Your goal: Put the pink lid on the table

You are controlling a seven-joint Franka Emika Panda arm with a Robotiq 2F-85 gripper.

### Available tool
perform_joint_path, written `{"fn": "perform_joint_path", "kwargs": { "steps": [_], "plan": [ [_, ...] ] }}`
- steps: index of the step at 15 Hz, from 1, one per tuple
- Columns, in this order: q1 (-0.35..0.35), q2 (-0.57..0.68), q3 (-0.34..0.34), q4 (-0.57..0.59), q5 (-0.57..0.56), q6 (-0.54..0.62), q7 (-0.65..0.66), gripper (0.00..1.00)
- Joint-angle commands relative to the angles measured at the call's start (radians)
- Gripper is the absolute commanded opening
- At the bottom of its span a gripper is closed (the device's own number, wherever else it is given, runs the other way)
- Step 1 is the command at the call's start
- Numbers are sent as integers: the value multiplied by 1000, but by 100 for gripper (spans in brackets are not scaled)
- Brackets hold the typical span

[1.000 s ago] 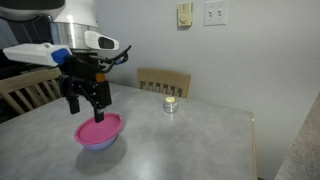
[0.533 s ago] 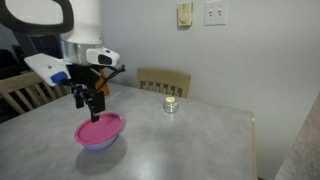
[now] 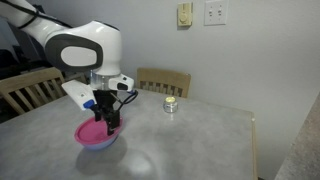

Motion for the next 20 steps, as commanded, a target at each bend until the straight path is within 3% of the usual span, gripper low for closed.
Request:
{"fn": "perform_joint_path", "kwargs": {
  "steps": [1, 6, 11, 20],
  "plan": [
    [-2, 60, -7, 94, -90, -41, 115, 100],
    [-8, 98, -3, 177, -169, -78, 189, 100],
    [-51, 158, 36, 226, -102, -25, 43, 100],
    [-94, 194, 66, 223, -118, 89, -176, 100]
  ]
}}
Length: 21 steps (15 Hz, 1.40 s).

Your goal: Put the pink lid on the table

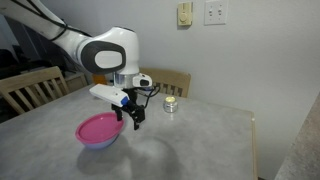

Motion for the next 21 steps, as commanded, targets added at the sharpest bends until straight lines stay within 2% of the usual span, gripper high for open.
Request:
{"fn": "perform_joint_path", "kwargs": {
  "steps": [1, 6, 14, 21],
  "plan": [
    [-42, 15, 40, 7, 7, 54, -92, 100],
    [-69, 8, 81, -3, 15, 113, -197, 100],
    [-63, 1, 91, -56, -119, 184, -413, 100],
    [-72, -14, 93, -79, -108, 218, -475, 100]
  ]
}}
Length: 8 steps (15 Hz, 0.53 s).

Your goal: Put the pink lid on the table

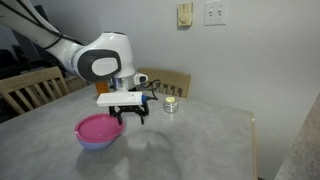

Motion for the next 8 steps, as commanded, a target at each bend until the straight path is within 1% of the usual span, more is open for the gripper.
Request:
{"fn": "perform_joint_path", "kwargs": {
  "steps": [1, 5, 7, 8],
  "plan": [
    [-28, -22, 20, -18, 1, 18, -35, 100],
    [-31, -50, 25, -10, 12, -12, -40, 100],
    [-37, -58, 38, -4, 34, -33, -60, 100],
    [-47, -59, 55, -1, 63, -48, -83, 100]
  ]
}}
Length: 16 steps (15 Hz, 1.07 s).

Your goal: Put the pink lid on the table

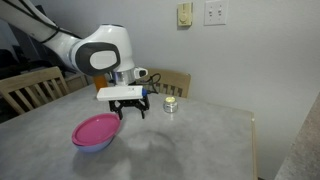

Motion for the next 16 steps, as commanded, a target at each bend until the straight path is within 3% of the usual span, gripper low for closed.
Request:
{"fn": "perform_joint_path", "kwargs": {
  "steps": [1, 5, 14, 16],
  "plan": [
    [-50, -27, 62, -5, 81, -49, -91, 100],
    [-54, -40, 89, -23, 172, -95, -154, 100],
    [-34, -25, 55, -46, 145, -89, -141, 100],
    [-36, -21, 61, -40, 149, -85, -158, 74]
  ]
}}
